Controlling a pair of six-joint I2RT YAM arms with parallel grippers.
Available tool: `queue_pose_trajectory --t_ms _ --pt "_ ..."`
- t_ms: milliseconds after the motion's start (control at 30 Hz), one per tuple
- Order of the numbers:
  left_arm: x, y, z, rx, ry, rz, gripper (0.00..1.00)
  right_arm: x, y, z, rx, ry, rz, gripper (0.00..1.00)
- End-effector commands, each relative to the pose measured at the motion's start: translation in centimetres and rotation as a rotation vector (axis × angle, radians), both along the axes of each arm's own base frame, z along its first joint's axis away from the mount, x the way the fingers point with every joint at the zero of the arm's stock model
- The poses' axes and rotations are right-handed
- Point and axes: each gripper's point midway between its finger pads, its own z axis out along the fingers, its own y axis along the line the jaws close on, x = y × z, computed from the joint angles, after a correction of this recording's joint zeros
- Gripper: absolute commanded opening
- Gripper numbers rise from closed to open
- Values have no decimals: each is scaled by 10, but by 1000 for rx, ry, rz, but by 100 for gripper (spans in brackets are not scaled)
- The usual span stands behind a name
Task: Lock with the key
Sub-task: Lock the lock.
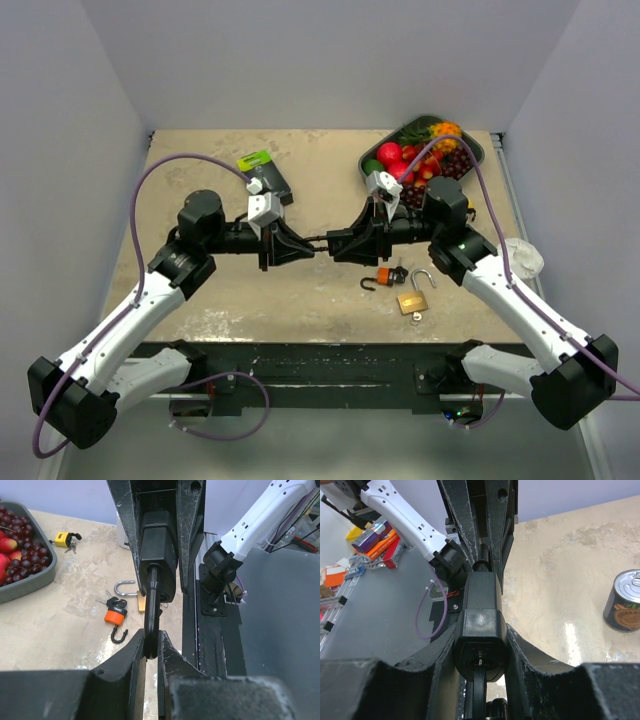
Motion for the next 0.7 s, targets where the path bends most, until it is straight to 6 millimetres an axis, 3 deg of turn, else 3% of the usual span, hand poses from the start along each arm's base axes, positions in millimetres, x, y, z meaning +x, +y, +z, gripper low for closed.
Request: queue_pose_trajectory --t_ms 0,167,667 --pt "-13 -8 20 -61 -21 -78 0 0 0 38 82 -157 -1 0" --pt "-16 -13 26 -93 48 -83 0 -1 3 37 88 -169 20 0" --pt "-16 -32 46 -161 47 -98 0 -31 29 24 92 -118 129 0"
